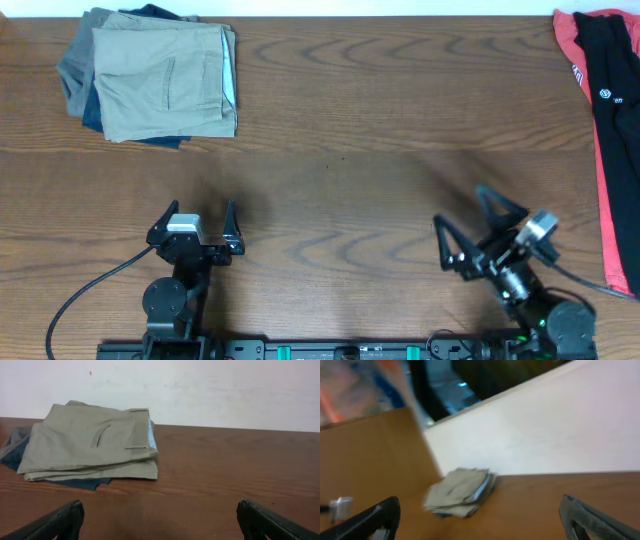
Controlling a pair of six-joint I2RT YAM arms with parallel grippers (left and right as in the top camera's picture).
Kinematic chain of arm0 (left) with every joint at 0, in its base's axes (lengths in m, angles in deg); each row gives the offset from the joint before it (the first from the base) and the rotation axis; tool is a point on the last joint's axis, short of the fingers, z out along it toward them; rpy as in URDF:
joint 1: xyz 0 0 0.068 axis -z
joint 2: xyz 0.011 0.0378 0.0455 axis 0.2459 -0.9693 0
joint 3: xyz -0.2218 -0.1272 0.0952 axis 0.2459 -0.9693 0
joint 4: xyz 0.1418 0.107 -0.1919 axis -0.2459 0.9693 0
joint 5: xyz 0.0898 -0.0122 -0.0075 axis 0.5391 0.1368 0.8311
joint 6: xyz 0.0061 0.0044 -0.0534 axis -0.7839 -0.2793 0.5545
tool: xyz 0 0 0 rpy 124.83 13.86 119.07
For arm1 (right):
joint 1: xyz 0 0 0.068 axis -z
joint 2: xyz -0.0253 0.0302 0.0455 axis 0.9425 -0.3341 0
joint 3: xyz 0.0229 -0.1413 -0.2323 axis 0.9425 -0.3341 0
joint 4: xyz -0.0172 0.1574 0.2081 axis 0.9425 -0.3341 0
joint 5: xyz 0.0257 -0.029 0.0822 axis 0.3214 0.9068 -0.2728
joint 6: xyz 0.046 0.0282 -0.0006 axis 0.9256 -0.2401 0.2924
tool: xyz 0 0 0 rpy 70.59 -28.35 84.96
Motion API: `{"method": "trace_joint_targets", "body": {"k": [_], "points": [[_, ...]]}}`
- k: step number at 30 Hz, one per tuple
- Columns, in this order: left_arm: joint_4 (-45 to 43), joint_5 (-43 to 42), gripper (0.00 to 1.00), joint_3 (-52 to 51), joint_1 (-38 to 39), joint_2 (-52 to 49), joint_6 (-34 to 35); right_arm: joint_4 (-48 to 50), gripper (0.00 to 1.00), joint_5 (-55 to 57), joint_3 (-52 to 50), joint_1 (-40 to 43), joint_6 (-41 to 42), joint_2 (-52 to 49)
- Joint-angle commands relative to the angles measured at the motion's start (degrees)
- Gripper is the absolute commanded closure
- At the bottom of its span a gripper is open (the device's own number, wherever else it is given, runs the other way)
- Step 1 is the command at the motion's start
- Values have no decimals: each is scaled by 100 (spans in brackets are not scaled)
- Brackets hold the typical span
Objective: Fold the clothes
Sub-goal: 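Reach the right gripper to the black shirt on the right pile and grasp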
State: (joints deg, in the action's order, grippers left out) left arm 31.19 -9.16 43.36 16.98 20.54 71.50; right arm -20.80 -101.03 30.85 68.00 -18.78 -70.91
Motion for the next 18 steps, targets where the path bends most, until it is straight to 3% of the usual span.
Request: {"method": "trace_joint_targets", "body": {"k": [1,5,9,15,18], "points": [[190,-61,2,-98,20,31,-76,-551,1,1027,946,70,-1799,-850],[190,-61,2,-98,20,31,-79,-1762,1,2428,2286,72,-2892,-2444],[190,-61,2,-98,20,31,-79,-2717,1,3654,3818,203,-2288,-4138],[190,-61,2,-98,20,31,-79,-4323,1,3622,6540,776,-2402,-6529],[190,-61,2,-98,20,31,-79,-5668,1,3493,8170,1147,-2850,-7805]]}}
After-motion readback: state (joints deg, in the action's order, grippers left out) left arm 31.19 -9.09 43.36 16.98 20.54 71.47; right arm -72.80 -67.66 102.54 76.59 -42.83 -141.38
